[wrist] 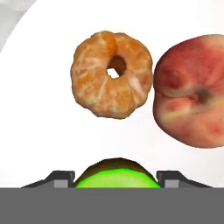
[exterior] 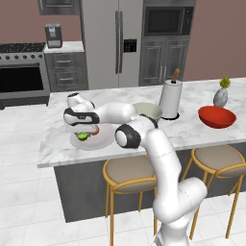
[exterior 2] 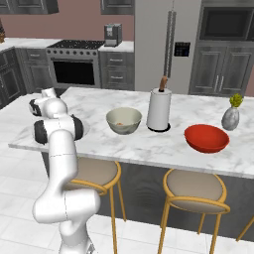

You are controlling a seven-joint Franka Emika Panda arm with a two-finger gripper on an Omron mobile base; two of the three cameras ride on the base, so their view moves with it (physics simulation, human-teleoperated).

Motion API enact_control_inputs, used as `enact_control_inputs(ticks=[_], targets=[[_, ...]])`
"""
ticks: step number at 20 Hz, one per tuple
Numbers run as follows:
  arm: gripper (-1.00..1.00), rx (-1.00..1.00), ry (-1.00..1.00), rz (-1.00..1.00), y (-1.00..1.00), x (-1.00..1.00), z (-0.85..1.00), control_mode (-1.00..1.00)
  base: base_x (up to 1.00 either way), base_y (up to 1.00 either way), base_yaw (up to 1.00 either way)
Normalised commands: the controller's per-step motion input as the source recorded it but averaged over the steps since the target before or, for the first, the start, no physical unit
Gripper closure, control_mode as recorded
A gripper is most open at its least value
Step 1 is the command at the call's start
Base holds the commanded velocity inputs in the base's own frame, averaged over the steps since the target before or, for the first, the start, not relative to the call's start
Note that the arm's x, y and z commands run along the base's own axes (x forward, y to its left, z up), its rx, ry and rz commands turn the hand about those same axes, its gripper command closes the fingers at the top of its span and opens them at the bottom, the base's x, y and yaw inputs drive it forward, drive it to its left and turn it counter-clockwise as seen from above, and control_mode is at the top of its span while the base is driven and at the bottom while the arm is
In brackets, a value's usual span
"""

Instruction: Take the fruits from the plate on the dining counter and place two fruits in each bowl.

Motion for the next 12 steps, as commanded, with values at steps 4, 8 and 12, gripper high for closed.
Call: enact_control_inputs(ticks=[4,8,12], targets=[[1.0,0.0,0.0,0.0,-0.05,-0.07,-0.01,-1.0,0.0,0.0,0.0],[1.0,0.06,0.0,0.0,-0.05,-0.11,0.18,-1.0,0.0,0.0,0.0],[1.0,0.13,0.0,0.0,-0.18,-0.3,0.49,-1.0,0.0,0.0,0.0]])
